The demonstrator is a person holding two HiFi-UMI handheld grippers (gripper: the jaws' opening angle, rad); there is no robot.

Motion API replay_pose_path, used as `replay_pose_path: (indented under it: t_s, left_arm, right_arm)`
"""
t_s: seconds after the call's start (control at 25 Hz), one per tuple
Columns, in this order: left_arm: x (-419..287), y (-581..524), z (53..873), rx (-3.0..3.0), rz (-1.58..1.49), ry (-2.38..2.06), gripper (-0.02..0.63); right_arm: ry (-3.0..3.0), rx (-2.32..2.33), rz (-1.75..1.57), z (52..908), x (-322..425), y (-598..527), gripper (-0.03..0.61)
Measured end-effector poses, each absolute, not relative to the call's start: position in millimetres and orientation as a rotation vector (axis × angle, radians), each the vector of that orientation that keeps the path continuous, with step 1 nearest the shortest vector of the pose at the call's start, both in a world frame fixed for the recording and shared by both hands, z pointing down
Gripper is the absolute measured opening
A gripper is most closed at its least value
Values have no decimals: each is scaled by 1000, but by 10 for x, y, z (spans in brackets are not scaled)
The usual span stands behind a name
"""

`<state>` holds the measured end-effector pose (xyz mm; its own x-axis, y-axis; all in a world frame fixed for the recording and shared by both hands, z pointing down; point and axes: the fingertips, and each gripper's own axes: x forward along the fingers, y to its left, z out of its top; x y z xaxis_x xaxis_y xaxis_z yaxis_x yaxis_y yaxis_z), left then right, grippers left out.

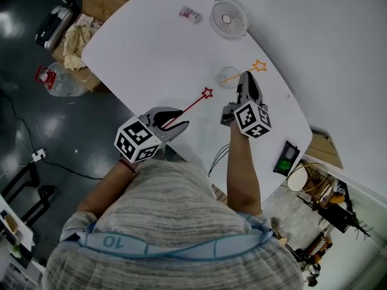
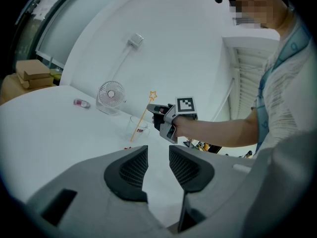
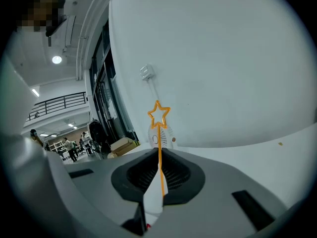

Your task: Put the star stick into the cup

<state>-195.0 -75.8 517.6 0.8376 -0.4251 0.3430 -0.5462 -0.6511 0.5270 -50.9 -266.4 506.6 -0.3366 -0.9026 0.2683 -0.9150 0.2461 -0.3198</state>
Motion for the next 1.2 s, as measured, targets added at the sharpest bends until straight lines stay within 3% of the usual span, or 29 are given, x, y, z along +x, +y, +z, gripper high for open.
replay_pose_path:
  t_s: [0.68, 1.2]
  left_arm:
    - [-2007, -755, 5111, 2443, 304, -714, 141]
    - [-1566, -840, 5394, 2431, 521, -671, 143]
  right_arm:
    - [-2436, 1659, 838, 5130, -751, -2079, 23]
    - [-2476, 1814, 744, 4474, -91, -1371, 23]
